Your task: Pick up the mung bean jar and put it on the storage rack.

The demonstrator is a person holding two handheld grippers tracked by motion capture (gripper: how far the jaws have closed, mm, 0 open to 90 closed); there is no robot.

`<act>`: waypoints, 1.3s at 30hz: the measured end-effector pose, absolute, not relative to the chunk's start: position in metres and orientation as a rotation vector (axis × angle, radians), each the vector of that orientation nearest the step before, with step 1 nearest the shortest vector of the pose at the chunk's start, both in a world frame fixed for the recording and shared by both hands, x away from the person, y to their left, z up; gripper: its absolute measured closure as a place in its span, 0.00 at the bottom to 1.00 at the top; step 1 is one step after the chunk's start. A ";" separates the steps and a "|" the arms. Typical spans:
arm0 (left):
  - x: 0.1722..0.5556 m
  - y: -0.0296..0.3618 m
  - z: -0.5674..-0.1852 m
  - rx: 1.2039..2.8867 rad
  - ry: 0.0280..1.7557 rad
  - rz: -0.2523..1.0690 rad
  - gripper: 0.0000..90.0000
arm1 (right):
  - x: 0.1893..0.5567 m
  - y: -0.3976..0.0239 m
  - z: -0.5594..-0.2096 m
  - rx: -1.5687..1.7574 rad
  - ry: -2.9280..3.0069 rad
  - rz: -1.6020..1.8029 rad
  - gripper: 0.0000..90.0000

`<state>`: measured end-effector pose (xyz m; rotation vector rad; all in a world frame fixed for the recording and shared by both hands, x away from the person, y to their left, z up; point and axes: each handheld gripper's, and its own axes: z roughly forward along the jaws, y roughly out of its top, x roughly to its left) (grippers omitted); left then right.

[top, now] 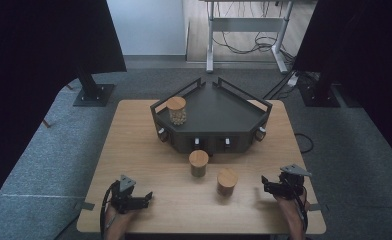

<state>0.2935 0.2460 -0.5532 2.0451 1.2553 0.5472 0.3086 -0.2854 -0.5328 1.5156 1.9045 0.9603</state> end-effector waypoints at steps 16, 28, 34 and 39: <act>0.295 0.244 -0.554 2.071 1.259 0.560 0.02 | 0.298 -0.267 -0.516 1.470 1.918 0.976 0.05; 0.295 0.244 -0.554 2.071 1.258 0.559 0.01 | 0.290 -0.249 -0.495 1.431 1.899 1.007 0.04; 0.295 0.244 -0.554 2.073 1.255 0.558 0.01 | 0.288 -0.234 -0.487 1.409 1.911 1.017 0.04; 0.295 0.244 -0.554 2.073 1.253 0.557 0.02 | 0.287 -0.219 -0.481 1.381 1.918 1.036 0.04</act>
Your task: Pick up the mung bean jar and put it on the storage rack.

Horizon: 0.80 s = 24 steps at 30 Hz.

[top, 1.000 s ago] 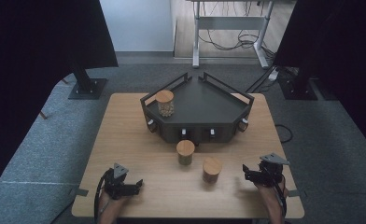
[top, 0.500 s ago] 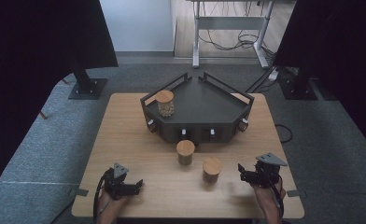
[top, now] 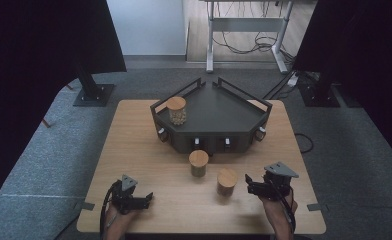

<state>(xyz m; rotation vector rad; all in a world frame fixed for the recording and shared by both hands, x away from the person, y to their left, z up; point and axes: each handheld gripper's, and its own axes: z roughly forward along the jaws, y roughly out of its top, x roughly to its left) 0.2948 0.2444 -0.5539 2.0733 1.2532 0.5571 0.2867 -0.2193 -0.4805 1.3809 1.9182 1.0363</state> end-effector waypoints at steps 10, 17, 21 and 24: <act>0.295 0.245 -0.554 2.075 1.249 0.555 0.02 | 0.286 -0.194 -0.471 1.341 1.917 1.073 0.04; 0.295 0.245 -0.554 2.075 1.249 0.554 0.02 | 0.287 -0.179 -0.468 1.337 1.896 1.098 0.04; 0.295 0.245 -0.554 2.078 1.247 0.554 0.01 | 0.287 -0.170 -0.466 1.331 1.888 1.108 0.04; 0.295 0.245 -0.554 2.079 1.246 0.554 0.01 | 0.288 -0.162 -0.465 1.326 1.883 1.105 0.04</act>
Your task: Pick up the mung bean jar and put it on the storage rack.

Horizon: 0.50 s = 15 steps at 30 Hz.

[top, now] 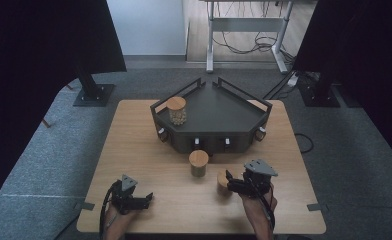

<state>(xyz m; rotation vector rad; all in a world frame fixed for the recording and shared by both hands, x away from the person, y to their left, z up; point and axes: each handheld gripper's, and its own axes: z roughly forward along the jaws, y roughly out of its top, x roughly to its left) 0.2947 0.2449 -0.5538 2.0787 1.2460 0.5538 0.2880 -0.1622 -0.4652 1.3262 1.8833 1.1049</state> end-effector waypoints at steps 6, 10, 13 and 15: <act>0.295 0.245 -0.554 2.080 1.242 0.552 0.01 | 0.290 -0.146 -0.467 1.337 1.875 1.115 0.04; 0.295 0.245 -0.554 2.078 1.242 0.552 0.01 | 0.291 -0.137 -0.467 1.334 1.867 1.113 0.04; 0.295 0.245 -0.554 2.080 1.241 0.552 0.01 | 0.293 -0.130 -0.467 1.336 1.868 1.126 0.04; 0.295 0.245 -0.554 2.080 1.242 0.552 0.01 | 0.293 -0.126 -0.467 1.332 1.864 1.125 0.04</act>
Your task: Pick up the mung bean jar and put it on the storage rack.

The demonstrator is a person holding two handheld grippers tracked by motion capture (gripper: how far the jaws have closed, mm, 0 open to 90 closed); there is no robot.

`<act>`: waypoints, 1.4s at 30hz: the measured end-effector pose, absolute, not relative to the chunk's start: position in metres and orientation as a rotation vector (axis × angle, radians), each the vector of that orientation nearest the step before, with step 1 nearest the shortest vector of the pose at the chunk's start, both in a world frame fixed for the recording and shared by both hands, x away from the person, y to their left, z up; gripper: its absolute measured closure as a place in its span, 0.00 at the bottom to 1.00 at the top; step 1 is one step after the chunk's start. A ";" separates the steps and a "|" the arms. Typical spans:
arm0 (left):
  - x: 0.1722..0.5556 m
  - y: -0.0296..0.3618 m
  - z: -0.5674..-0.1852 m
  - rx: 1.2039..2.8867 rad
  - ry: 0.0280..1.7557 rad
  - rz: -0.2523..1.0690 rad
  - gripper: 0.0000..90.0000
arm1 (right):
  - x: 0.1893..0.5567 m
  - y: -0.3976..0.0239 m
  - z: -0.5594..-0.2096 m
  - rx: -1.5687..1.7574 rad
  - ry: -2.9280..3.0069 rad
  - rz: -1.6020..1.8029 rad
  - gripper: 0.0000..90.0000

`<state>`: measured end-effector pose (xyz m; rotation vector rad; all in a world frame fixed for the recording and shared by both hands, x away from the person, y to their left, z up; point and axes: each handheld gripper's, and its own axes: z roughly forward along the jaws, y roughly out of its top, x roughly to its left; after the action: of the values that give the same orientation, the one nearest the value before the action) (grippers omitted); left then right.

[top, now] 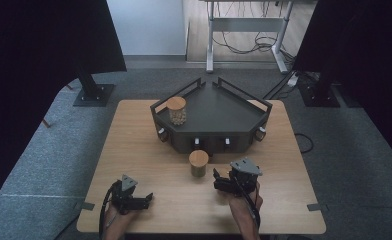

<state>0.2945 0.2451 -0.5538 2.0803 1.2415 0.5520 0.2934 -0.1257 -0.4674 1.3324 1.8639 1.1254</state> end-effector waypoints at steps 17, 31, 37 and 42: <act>0.295 0.245 -0.554 2.079 1.242 0.552 0.01 | 0.311 -0.090 -0.473 1.297 1.898 1.139 0.04; 0.295 0.245 -0.554 2.081 1.242 0.553 0.01 | 0.326 -0.060 -0.480 1.282 1.916 1.105 0.04; 0.294 0.245 -0.554 2.080 1.240 0.552 0.01 | 0.332 -0.049 -0.486 1.310 1.916 1.059 0.04; 0.294 0.245 -0.554 2.080 1.239 0.552 0.01 | 0.336 -0.043 -0.490 1.319 1.916 1.026 0.04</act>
<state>0.2944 0.2452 -0.5539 2.0804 1.2395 0.5524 0.3361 -0.0429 -0.4896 1.3193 1.9162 1.0261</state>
